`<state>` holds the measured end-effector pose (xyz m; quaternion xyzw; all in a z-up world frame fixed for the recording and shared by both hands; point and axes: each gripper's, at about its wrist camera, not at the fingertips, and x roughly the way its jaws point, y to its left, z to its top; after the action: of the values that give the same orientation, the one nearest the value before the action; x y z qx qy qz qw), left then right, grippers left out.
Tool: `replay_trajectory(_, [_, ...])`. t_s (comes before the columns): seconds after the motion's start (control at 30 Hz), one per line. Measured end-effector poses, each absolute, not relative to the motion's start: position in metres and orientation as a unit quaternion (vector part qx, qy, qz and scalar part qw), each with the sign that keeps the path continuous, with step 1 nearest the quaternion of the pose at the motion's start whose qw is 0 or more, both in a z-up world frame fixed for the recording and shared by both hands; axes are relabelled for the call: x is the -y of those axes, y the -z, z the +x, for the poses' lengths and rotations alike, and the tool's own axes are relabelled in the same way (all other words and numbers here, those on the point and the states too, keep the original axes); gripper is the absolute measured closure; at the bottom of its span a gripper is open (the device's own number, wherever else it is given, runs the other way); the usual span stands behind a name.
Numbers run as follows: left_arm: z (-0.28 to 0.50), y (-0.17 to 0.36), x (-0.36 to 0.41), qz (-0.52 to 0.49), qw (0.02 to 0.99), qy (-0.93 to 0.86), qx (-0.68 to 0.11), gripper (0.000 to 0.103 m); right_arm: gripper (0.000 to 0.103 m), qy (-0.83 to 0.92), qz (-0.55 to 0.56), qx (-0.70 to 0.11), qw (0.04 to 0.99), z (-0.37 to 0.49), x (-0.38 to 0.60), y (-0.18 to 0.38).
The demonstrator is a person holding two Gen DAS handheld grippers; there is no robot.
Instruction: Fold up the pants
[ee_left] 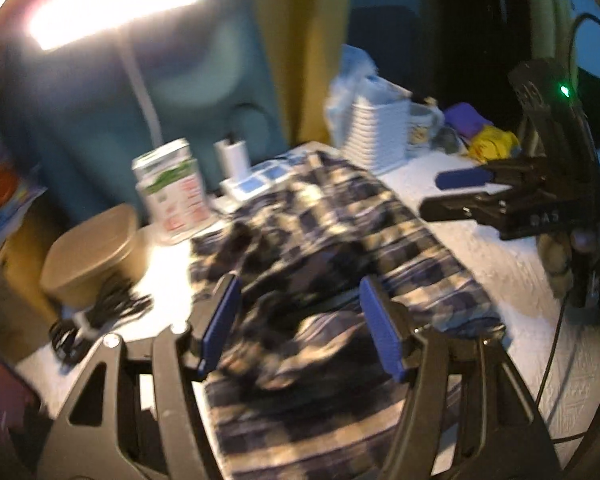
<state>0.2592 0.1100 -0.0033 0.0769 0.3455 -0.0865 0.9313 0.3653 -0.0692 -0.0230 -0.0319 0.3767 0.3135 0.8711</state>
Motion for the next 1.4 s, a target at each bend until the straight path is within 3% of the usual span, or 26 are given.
replay_trajectory(0.2, [0.288,0.008,-0.072,0.115,0.918,0.119,-0.360,0.039,0.027,-0.291,-0.018,-0.381,0.877,0.378,0.088,0.050])
replay_trajectory(0.4, [0.339,0.037,-0.072,0.182,0.892,0.037,-0.412,0.039,0.027,-0.292,-0.024,-0.400,0.869,0.373,0.088,0.061])
replay_trajectory(0.9, [0.357,0.042,-0.213,0.031,0.906,-0.084,-0.413,0.039,0.027,-0.341,-0.074,-0.378,0.858,0.340,0.054,0.072])
replay_trajectory(1.3, [0.300,-0.005,-0.214,-0.035,0.937,-0.017,-0.349,0.039,0.027,-0.359,-0.063,-0.325,0.873,0.328,0.053,0.063])
replay_trajectory(1.37, [0.294,-0.006,-0.200,-0.031,0.937,0.002,-0.349,0.039,0.030,-0.374,-0.086,-0.319,0.867,0.320,0.042,0.065])
replay_trajectory(1.4, [0.291,-0.004,-0.193,-0.031,0.935,0.015,-0.352,0.039,0.037,-0.373,-0.100,-0.323,0.864,0.318,0.036,0.066])
